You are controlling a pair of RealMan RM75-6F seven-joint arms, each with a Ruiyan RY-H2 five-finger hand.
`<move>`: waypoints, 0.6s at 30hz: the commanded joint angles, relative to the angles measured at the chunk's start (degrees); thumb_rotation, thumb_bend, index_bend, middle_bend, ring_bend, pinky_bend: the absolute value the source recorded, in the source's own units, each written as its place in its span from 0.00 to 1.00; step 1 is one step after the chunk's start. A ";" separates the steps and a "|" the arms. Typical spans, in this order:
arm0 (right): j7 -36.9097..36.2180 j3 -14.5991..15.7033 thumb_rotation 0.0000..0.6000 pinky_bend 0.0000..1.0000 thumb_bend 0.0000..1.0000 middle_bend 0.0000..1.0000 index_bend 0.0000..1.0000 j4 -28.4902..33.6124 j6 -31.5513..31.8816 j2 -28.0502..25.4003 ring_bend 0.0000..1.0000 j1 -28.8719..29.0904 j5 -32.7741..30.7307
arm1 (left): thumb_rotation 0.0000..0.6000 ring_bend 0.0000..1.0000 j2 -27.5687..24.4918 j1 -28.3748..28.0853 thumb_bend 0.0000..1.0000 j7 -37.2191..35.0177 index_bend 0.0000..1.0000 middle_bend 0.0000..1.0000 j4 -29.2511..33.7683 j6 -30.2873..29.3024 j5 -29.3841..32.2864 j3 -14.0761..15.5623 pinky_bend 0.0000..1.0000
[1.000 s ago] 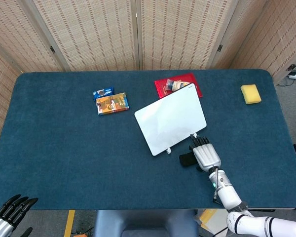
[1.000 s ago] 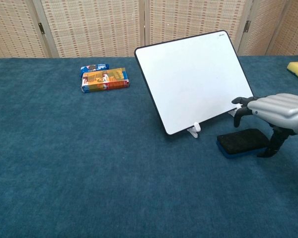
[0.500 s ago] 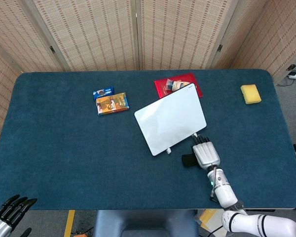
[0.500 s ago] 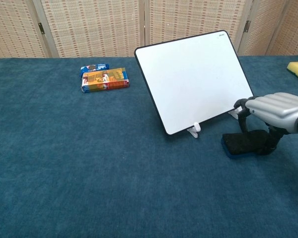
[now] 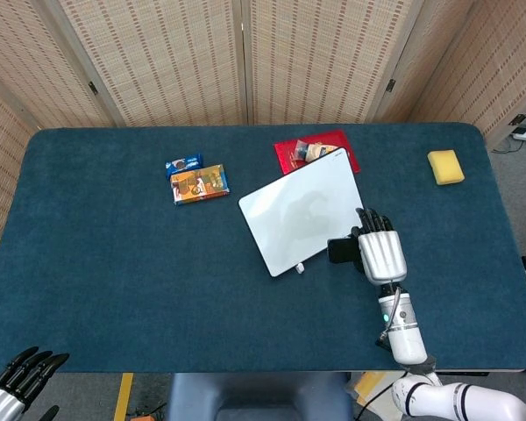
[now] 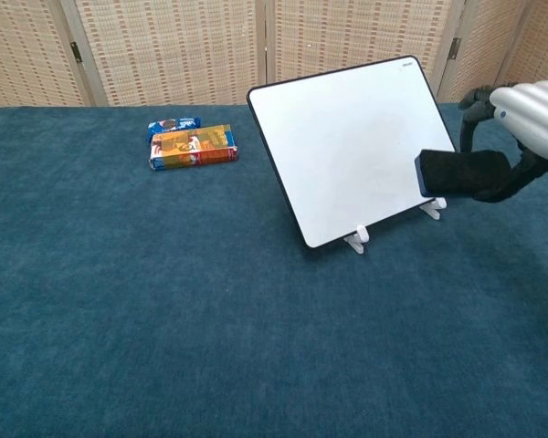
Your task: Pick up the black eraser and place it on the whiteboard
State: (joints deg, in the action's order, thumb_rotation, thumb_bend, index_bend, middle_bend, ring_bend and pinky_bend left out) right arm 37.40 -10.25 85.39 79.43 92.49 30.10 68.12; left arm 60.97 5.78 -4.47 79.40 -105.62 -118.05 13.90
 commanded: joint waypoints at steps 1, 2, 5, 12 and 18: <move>0.53 -3.40 1.00 0.24 0.18 0.19 0.63 -8.73 4.46 8.10 0.14 1.85 3.83 | 1.00 0.21 -0.14 -0.08 0.35 -0.40 0.02 0.23 -0.02 -0.01 0.07 0.06 0.17; 0.91 -3.92 1.00 0.24 0.18 0.19 0.63 -10.69 4.89 9.67 0.14 2.55 4.27 | 1.00 0.21 -0.19 -0.11 0.35 -0.58 0.02 0.23 -0.04 -0.04 0.09 0.07 0.17; 1.95 -5.68 1.00 0.23 0.18 0.19 0.63 -16.51 4.97 14.38 0.13 4.84 4.46 | 1.00 0.21 -0.34 -0.21 0.35 -1.32 0.02 0.23 -0.15 -0.10 0.17 0.15 0.17; 1.61 -9.47 1.00 0.23 0.18 0.19 0.63 -26.85 1.10 21.72 0.13 9.57 2.08 | 1.00 0.21 -0.81 -0.59 0.35 -3.34 0.02 0.23 -0.36 -0.08 0.62 0.28 0.17; -1.66 -11.40 1.00 0.22 0.18 0.17 0.63 -35.84 -1.46 26.49 0.12 12.98 1.38 | 1.00 0.21 -1.08 -0.92 0.35 -4.51 0.03 0.23 -0.38 0.33 1.53 0.09 0.17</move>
State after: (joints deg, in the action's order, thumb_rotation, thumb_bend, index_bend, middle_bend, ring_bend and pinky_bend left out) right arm 37.19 -20.55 52.30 79.28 116.90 41.46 70.03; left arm 59.94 4.91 -8.88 78.99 -105.36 -116.62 14.04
